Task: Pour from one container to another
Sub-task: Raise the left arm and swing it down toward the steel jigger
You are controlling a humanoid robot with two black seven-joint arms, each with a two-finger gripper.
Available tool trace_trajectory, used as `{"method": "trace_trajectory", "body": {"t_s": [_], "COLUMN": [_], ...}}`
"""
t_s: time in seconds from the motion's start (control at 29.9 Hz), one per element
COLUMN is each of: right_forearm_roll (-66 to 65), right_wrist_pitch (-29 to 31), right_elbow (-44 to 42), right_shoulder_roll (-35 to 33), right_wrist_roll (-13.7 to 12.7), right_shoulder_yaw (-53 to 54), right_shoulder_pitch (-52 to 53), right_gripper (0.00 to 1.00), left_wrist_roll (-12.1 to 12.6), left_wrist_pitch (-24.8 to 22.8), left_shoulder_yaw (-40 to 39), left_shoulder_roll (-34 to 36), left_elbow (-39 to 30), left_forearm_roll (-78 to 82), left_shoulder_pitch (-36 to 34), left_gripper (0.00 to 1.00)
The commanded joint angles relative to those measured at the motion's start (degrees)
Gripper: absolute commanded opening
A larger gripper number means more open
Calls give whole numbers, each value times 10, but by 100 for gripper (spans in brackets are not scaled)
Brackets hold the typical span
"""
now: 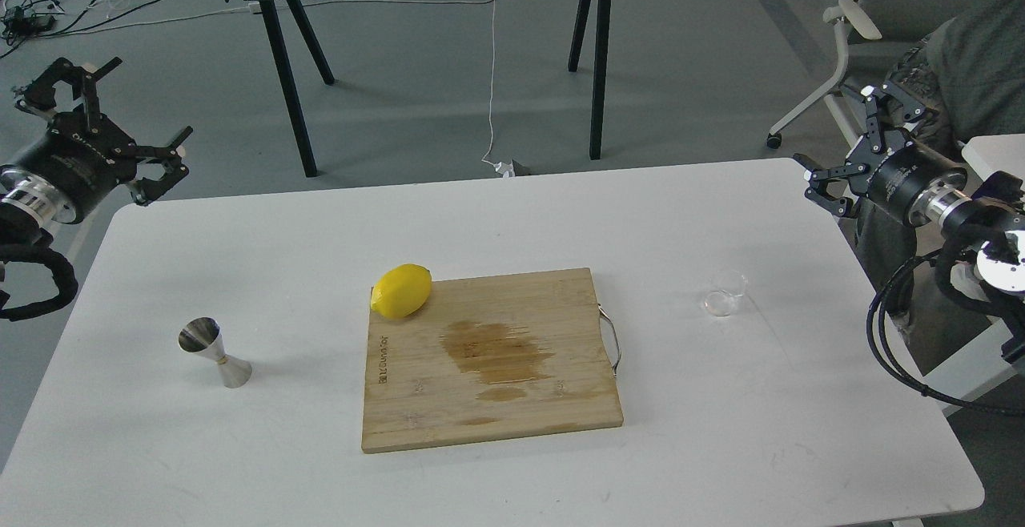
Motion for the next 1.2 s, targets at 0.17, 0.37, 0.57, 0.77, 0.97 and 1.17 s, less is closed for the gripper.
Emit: {"method": "trace_trajectory", "body": {"t_s": [0.17,0.37,0.57,0.77,0.97,1.17], "right_forearm_roll": [-1,-1,-1,0,0,0], "right_wrist_pitch": [0,0,0,0,0,0], "right_elbow": [-2,-2,-1,0,-1,-1], "right_shoulder_roll": [0,0,0,-1,-3,-3], "right_wrist_roll": [0,0,0,1,1,1], "right_shoulder_yaw": [-1,0,1,2,3,5], "right_shoulder_pitch": [-2,-2,-3,-3,-4,-13], "right_gripper": [100,100,100,100,100,100], "left_wrist_roll": [2,-1,-110,-295,-295,-295], "left_wrist_pitch": [0,0,0,0,0,0], "left_shoulder_yaw": [0,-23,-26,-28,-30,-27], "left_shoulder_roll": [4,-18,-24,45,85,158], "left_elbow": [13,76,103,113,93,-39], "left_forearm_roll": [-2,-44,-13,281,478,513], "left_shoulder_pitch": [-4,-9,-12,-30,-65,-62], "left_gripper": [100,100,100,100,99,99]}}
